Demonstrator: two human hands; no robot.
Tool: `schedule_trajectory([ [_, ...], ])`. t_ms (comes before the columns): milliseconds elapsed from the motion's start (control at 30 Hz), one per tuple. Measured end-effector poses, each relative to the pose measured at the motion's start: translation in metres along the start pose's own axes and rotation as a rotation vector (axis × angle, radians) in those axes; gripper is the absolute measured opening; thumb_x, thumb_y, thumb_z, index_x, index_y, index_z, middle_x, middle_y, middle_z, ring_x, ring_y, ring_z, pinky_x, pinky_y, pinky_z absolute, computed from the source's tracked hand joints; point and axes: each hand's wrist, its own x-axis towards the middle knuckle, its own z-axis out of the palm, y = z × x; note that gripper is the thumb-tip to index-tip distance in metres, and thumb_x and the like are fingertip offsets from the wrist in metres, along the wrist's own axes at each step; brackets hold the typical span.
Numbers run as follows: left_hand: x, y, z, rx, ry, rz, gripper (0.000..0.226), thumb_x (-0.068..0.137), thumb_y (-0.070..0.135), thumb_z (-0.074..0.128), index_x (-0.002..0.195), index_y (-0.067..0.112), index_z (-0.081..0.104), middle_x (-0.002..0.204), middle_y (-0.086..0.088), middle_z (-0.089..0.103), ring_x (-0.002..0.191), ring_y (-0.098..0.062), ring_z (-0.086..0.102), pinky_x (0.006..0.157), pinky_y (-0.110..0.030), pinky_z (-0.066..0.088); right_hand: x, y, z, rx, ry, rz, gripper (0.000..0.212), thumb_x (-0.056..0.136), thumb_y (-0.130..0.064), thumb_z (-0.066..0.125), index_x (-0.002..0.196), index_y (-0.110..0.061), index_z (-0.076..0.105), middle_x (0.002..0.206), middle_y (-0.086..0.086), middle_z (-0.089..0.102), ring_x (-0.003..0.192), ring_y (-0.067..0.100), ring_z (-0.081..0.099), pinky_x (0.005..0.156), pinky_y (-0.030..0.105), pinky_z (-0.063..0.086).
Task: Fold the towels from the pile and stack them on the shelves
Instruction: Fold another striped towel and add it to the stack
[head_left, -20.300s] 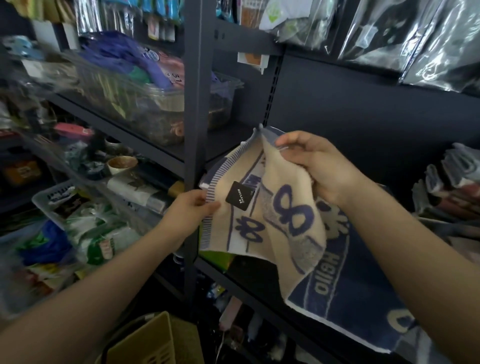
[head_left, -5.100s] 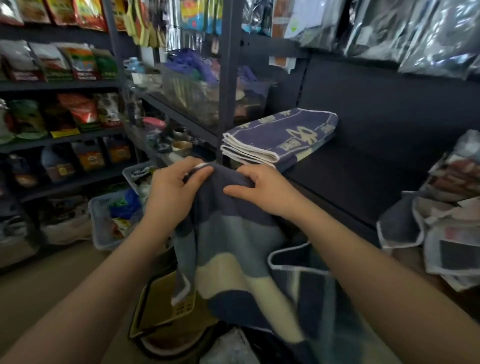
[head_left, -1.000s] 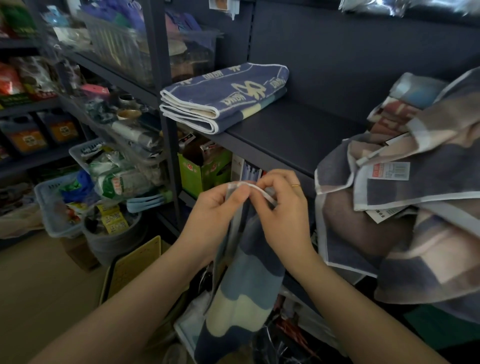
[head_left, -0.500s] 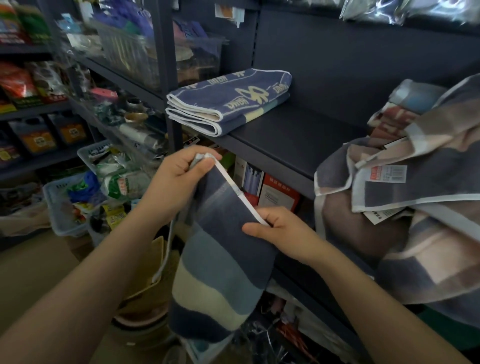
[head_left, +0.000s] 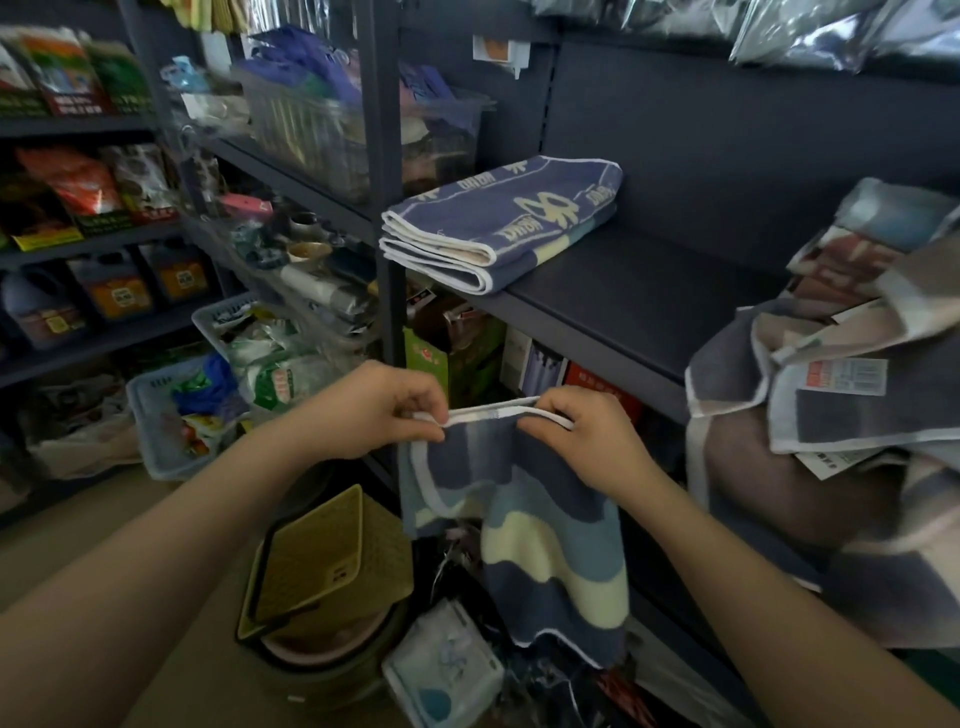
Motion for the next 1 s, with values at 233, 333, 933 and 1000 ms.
schedule_trajectory([
  [233, 0.012, -0.031, -0.017, 0.061, 0.423, -0.057, 0.012, 0.083, 0.009, 0.064, 0.093, 0.012, 0.058, 0.074, 0.013, 0.055, 0.067, 0.003, 0.049, 0.061, -0.006, 0.035, 0.016, -0.026, 0.016, -0.059, -0.084, -0.074, 0.019, 0.083, -0.023, 0.068, 0.098, -0.014, 0.064, 0.089, 0.000, 0.061, 0.079, 0.005, 0.053, 0.067, 0.018, 0.038],
  [333, 0.016, -0.049, -0.035, 0.084, 0.588, -0.021, 0.021, 0.087, 0.006, 0.059, 0.107, 0.008, 0.064, 0.095, -0.002, 0.064, 0.085, -0.012, 0.055, 0.073, -0.011, 0.034, 0.023, -0.036, 0.016, -0.008, -0.192, 0.117, 0.046, 0.084, -0.029, 0.065, 0.125, -0.025, 0.045, 0.106, -0.002, 0.062, 0.095, 0.008, 0.057, 0.080, 0.026, 0.048],
  [933, 0.077, -0.092, -0.111, -1.047, 0.601, -0.159, 0.015, 0.089, 0.013, 0.060, 0.076, 0.021, 0.063, 0.081, 0.002, 0.064, 0.076, -0.011, 0.060, 0.077, -0.027, 0.051, 0.037, -0.065, -0.014, -0.303, 0.339, 0.356, 0.005, 0.095, -0.013, 0.048, 0.094, -0.009, 0.052, 0.073, -0.003, 0.052, 0.071, 0.018, 0.050, 0.057, 0.026, 0.027],
  [1000, 0.093, -0.082, -0.127, -1.006, 0.645, -0.037, 0.016, 0.091, 0.013, 0.056, 0.078, 0.022, 0.060, 0.080, 0.006, 0.061, 0.074, -0.004, 0.056, 0.071, -0.016, 0.049, 0.050, -0.074, -0.032, -0.298, 0.453, 0.332, 0.008, 0.095, -0.012, 0.048, 0.097, -0.008, 0.055, 0.076, -0.004, 0.053, 0.068, 0.011, 0.049, 0.056, 0.016, 0.032],
])
